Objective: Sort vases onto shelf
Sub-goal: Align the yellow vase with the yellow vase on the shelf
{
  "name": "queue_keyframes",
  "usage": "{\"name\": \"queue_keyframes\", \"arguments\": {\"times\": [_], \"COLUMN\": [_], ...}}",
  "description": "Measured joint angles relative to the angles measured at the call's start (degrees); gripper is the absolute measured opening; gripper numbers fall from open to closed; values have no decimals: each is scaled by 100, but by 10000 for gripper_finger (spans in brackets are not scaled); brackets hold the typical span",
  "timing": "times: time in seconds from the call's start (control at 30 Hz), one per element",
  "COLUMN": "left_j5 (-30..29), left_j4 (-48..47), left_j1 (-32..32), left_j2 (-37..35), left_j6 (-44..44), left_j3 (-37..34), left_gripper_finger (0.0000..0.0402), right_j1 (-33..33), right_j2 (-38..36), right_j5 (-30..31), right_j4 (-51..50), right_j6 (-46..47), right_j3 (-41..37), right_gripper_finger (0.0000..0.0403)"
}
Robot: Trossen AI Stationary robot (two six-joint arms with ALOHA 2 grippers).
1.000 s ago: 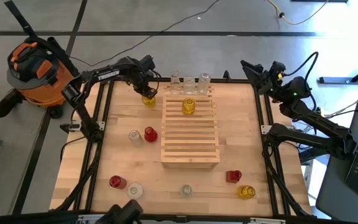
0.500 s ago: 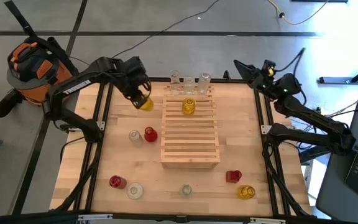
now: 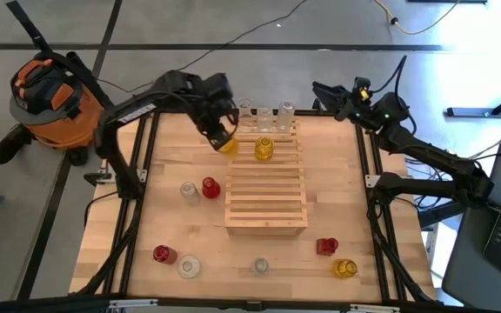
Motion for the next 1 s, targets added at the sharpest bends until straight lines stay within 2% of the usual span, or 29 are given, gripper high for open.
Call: {"name": "queue_keyframes", "arguments": {"times": [0.3,0.8,1.0], "left_j5": [232,359,291], "left_j4": [30,648,711], "left_j1": [0,0,2], "left_j2": [390,390,388], "left_j6": [112,140,203], "left_j3": [9,13,17], "left_gripper_finger": [40,83,122], "right_j1": [2,0,0], "right_j2": [4,4,4], "right_j5": [-534,-529,-527], "right_j4": [-346,-509,-507], "right_j6": [-4,-144,-142], "right_j3": [15,15,15], "right_gripper_finger": [266,266,266]}}
